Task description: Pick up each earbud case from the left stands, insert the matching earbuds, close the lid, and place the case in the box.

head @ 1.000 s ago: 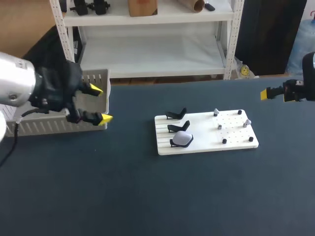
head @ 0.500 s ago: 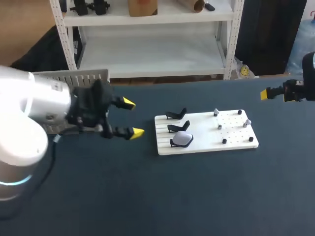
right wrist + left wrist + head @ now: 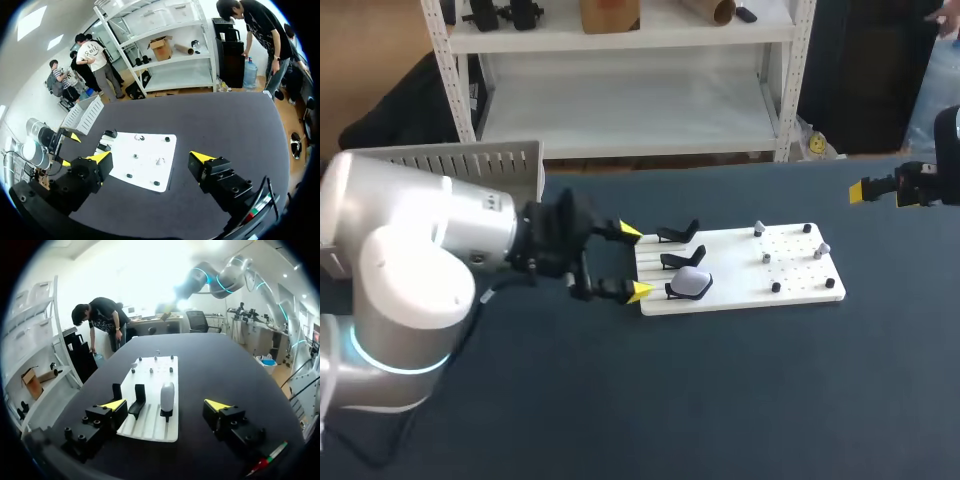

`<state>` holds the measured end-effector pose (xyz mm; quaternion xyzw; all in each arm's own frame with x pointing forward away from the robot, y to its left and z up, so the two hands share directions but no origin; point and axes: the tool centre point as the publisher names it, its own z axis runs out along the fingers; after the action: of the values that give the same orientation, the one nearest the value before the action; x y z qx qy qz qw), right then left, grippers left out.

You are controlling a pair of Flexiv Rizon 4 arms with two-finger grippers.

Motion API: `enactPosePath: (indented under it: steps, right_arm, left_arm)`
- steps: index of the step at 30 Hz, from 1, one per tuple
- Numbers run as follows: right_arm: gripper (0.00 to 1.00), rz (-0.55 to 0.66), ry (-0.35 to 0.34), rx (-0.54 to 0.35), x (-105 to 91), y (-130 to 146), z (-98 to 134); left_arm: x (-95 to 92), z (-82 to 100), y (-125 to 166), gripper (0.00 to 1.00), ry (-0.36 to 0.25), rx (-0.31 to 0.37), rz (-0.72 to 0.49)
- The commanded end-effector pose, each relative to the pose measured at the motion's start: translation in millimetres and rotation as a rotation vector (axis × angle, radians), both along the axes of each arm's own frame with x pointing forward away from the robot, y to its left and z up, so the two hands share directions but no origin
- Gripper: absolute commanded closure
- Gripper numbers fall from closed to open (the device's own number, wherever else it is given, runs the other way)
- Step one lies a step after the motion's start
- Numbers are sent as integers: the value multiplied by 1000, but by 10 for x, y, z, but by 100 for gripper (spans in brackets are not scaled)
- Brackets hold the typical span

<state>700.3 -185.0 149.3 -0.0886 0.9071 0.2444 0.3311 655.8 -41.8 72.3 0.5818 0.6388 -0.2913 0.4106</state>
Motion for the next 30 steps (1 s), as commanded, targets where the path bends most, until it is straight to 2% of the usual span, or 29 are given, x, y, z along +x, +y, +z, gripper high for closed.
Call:
enactPosePath:
  steps: [1, 14, 24, 28, 30]
  right_arm:
    - [0, 1, 1, 0, 0, -4, 2]
    - [0, 1, 1, 0, 0, -4, 2]
    - [0, 1, 1, 0, 0, -4, 2]
    - [0, 1, 1, 0, 0, -4, 2]
    - [0, 1, 1, 0, 0, -4, 2]
  left_arm:
    - [91, -171, -203, 0, -10, -36, -23]
    - [99, -385, -348, 0, 39, -49, -40]
    - [132, -462, -393, 0, 68, -67, -42]
    - [145, -479, -429, 7, 78, -74, -53]
    - [145, -477, -454, 6, 79, -77, -56]
